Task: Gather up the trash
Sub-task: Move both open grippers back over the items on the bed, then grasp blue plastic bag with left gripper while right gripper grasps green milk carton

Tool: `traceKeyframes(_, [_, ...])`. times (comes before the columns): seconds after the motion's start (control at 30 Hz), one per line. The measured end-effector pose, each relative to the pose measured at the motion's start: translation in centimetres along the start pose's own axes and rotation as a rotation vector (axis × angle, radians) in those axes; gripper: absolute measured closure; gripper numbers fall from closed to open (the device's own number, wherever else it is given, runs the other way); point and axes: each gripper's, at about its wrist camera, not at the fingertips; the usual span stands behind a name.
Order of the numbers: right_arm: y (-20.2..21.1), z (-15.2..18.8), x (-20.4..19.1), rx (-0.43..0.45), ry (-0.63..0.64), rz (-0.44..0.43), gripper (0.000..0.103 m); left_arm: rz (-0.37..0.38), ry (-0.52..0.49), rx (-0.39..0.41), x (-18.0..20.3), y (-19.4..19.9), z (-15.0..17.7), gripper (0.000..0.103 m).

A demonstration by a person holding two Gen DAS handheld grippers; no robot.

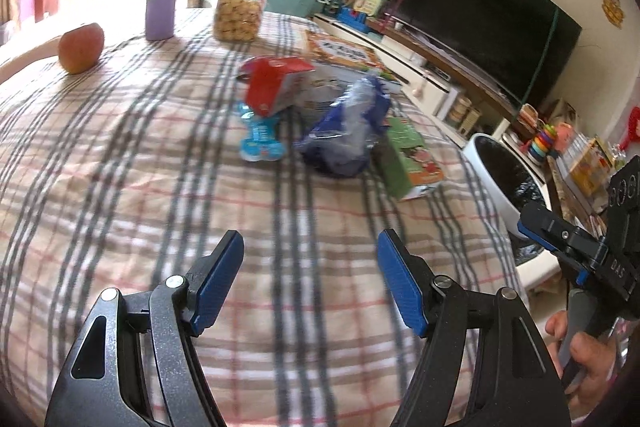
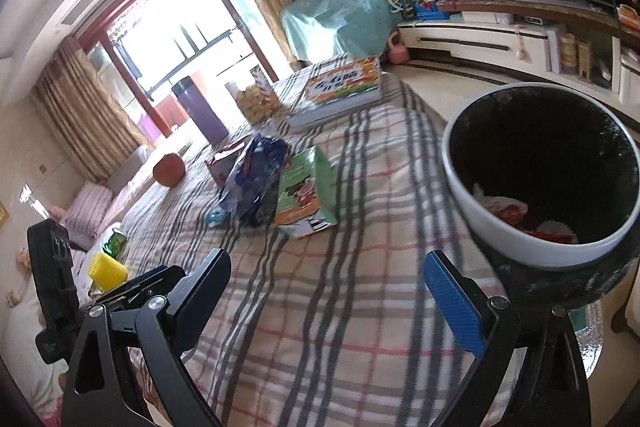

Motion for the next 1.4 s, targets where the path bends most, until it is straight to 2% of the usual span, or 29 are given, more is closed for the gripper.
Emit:
traceKeyframes(0.3, [-2.4,-0.8,-1.7,-0.037,0.064,0.018,0.005,-0.023,-0.010,-0.009,-1.4,-0.5,-0.9,0.032])
traceKeyframes(0.53, [-4.4,-2.5,-1.6,-0.070,0.074,0.013,0.006,0.016,-0.028,-0.040,-1.9,-2.0,-2.2,0.032])
traceKeyframes(0.7, [-4.2,-3.6,-0.6,-0.051,0.030,0.007,0.006,0.042,-0.064,-0.041,-0.8,-3.3,-4.8,0.028])
traceKeyframes(0.83, [-4.2,-4.0,-0.1,-0.048,0.017,0.009,0.006,0.050,-0.135,-0.032,1.4,-4.5,-7.2,0.027])
traceKeyframes(0.93, [-4.3,-4.3,0.2,-0.047,0.008,0.003,0.006,0.047,-0.143,-0.026,1.9,-5.5,-8.2,0.027])
traceKeyframes(0.97, [-4.3,-4.3,0.2,-0.047,0.007,0.002,0.006,0.046,-0.145,-0.026,1.9,-5.8,-8.4,0.029])
traceKeyframes(1.0, [-4.5,-4.4,0.2,-0.048,0.007,0.001,0.006,0.046,-0.152,-0.025,1.9,-6.1,-8.5,0.048])
traceKeyframes(1.03, [-4.6,-4.5,0.2,-0.050,0.009,0.000,0.006,0.053,-0.161,-0.029,1.9,-6.3,-8.4,0.059])
traceKeyframes(1.13, [-5.3,-4.7,-0.2,-0.058,0.024,-0.001,0.006,0.062,-0.171,-0.026,1.5,-5.8,-7.9,0.065])
traceKeyframes(1.4, [-8.4,-5.7,-2.7,-0.107,0.116,0.035,0.008,0.069,-0.091,-0.021,-1.2,-2.1,-4.0,0.066])
Point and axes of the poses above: each gripper's, at about its wrist camera, not at the fingertips, and y roughly against the way its jaws point, x to its right, z to its underside, and after that the axes turned 15 degrees about -x, right-handed
